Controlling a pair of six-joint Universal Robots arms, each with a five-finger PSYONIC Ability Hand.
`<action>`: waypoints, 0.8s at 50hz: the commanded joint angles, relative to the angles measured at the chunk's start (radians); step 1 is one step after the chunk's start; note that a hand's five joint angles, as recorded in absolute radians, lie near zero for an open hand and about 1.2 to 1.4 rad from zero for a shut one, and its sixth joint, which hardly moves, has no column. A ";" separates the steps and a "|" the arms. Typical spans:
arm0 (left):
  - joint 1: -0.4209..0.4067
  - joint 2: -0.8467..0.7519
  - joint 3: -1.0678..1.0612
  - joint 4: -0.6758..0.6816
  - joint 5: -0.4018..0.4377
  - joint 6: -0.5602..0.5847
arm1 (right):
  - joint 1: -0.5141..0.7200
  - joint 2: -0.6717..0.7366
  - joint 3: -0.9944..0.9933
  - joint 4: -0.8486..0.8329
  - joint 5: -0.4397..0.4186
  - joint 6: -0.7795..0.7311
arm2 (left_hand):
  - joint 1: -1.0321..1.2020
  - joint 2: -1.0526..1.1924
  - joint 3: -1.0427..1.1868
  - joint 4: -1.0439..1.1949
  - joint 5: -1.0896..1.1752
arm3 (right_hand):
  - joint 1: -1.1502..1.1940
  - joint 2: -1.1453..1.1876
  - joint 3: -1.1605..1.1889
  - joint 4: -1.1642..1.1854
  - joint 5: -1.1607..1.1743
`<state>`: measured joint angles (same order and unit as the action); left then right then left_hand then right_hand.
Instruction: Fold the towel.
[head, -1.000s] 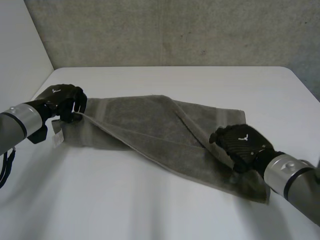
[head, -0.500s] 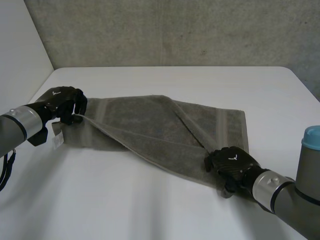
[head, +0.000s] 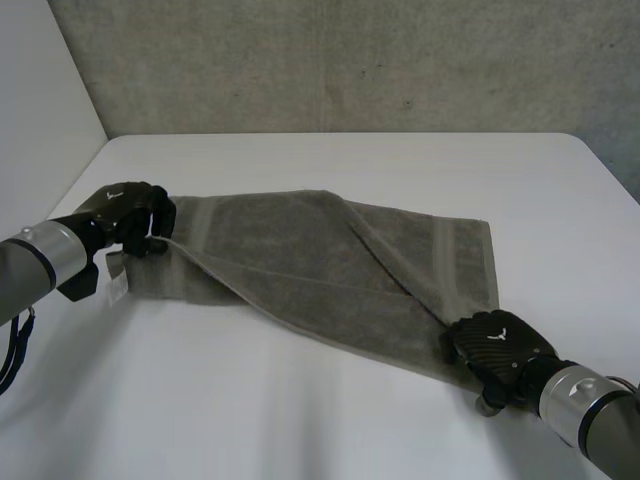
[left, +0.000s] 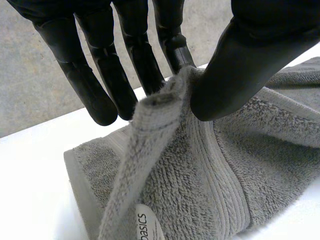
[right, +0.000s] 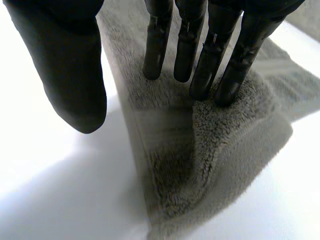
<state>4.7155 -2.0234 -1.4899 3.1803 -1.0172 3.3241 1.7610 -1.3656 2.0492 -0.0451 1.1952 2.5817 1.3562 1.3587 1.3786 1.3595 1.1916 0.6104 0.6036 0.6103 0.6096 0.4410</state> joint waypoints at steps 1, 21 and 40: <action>0.002 0.000 -0.001 0.000 0.000 0.000 | -0.020 0.031 -0.014 -0.012 0.012 -0.014 | 0.040 0.038 0.018 0.037 0.030 | 0.003 0.010 0.003 0.004 -0.002; 0.003 0.000 -0.003 0.012 0.000 0.000 | -0.032 0.120 -0.139 -0.096 0.017 -0.021 | 0.040 0.038 0.018 0.037 0.030 | -0.003 0.004 -0.003 -0.002 -0.008; 0.003 -0.001 -0.003 0.017 0.000 -0.001 | -0.032 0.184 -0.199 -0.117 0.018 -0.063 | 0.040 0.038 0.018 0.037 0.030 | -0.032 -0.025 -0.032 -0.031 -0.037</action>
<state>4.7183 -2.0249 -1.4939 3.1968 -1.0171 3.3226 1.7289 -1.1841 1.8733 -0.1634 1.2129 2.5271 1.3562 1.3587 1.3786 1.3595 1.1916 0.6011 0.6012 0.6066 0.6076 0.4279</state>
